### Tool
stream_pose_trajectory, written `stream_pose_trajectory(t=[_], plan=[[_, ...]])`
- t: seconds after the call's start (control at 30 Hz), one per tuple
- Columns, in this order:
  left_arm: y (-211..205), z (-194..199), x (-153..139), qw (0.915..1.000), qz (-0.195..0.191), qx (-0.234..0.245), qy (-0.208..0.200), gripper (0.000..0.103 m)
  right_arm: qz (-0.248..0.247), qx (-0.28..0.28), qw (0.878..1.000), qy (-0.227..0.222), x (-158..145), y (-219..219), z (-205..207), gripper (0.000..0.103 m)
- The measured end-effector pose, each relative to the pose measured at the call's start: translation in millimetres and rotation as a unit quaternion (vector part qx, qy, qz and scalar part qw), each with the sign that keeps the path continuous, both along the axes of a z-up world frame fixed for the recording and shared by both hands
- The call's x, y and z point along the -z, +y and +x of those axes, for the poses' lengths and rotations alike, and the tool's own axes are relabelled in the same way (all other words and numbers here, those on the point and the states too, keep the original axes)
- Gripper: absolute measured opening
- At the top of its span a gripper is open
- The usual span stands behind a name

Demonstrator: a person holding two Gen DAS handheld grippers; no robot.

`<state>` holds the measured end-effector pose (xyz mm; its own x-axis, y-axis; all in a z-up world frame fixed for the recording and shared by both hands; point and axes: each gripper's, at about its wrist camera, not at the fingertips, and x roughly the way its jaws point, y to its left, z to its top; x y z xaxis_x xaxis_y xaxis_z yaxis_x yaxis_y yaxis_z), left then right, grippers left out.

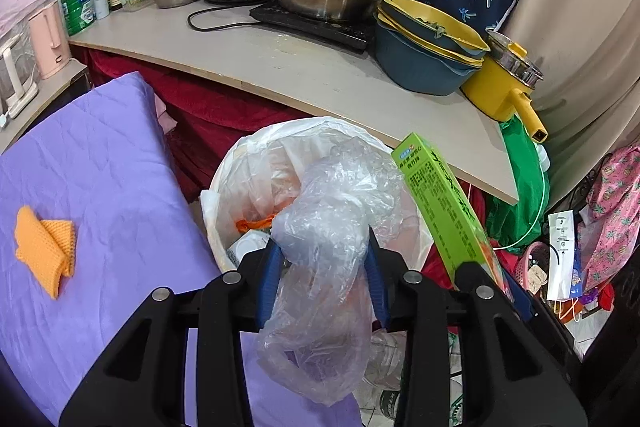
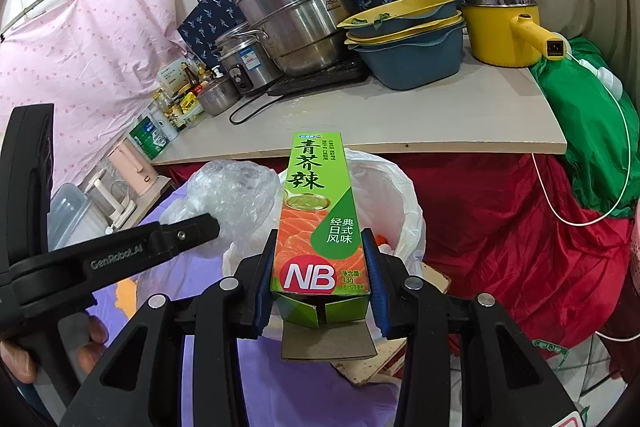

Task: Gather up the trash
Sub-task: 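Lift the clear bag and NB box and carry both over the bin, then open both grippers to drop the clear bag and NB box into the bin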

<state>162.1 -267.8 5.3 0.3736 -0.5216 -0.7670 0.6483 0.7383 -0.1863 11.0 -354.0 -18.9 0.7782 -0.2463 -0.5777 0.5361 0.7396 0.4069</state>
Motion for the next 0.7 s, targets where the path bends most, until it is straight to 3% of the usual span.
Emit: stream_pose_trajectory(t=[0.13, 0.23, 0.3, 0.37, 0.7], plan=[[-10.1, 4.1, 4.6, 1.0000, 0.008, 0.002, -0.006, 0.040, 0.004, 0.006, 1.000, 0.003, 4.8, -7.4, 1.7, 0.038], [-14.7, 9.9, 8.8, 0.9999, 0.007, -0.004, -0.009, 0.050, 0.007, 0.009, 1.000, 0.006, 8.4, -12.6, 5.9, 0.038], [-15.6, 13.4, 9.2, 0.9999, 0.005, -0.010, -0.013, 0.063, 0.009, 0.009, 1.000, 0.008, 11.3, -14.8, 9.6, 0.038], [-13.7, 15.9, 8.5, 0.9995, 0.003, -0.022, -0.025, 0.070, 0.013, 0.008, 1.000, 0.010, 14.5, -16.6, 14.0, 0.038], [11.4, 34.9, 11.2, 0.9984, 0.003, -0.056, -0.012, 0.073, 0.015, -0.004, 1.000, 0.022, 22.4, -21.1, 44.4, 0.039]])
